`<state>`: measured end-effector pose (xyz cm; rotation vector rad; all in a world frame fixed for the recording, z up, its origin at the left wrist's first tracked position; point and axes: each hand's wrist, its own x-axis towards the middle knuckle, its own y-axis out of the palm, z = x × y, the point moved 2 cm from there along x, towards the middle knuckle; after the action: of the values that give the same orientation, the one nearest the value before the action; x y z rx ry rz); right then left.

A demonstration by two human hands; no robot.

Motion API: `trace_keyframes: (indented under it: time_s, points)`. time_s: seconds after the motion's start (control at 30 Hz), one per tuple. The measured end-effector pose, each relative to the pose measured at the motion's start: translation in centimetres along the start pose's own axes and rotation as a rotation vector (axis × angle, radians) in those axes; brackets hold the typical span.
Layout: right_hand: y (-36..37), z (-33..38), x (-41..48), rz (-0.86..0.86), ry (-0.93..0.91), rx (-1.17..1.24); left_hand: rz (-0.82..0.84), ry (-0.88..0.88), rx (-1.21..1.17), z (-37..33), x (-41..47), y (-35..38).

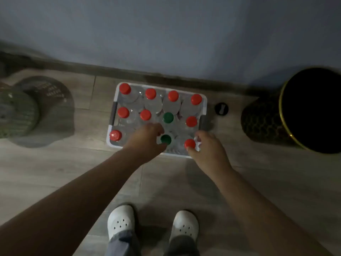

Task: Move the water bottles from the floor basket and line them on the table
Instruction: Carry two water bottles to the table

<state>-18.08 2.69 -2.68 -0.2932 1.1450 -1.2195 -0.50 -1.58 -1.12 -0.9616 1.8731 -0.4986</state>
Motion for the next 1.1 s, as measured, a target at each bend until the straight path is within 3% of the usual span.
trace_keyframes:
  time_s: [0.2,0.33,0.57,0.8,1.1]
  points:
    - [3.1,-1.3,1.7,-0.045,-0.059,-0.117,-0.068,0.100,0.167,0.8,2.1,3.1]
    - [3.2,-1.5,2.0,-0.183,-0.118,-0.008,-0.126,0.133,0.211,0.6,2.9,3.5]
    - [1.3,-0.5,0.0,-0.222,-0.111,0.080,-0.094,0.091,0.146,0.4,1.3,1.4]
    - [-6.8,6.1,-6.9,-0.324,-0.136,0.160,-0.124,0.122,0.058,-3.4,-6.1,-6.8]
    - [-22.5,17.6,-19.4,-0.455,-0.155,0.295,-0.334,0.220,-0.055,-11.7,-20.4,-23.7]
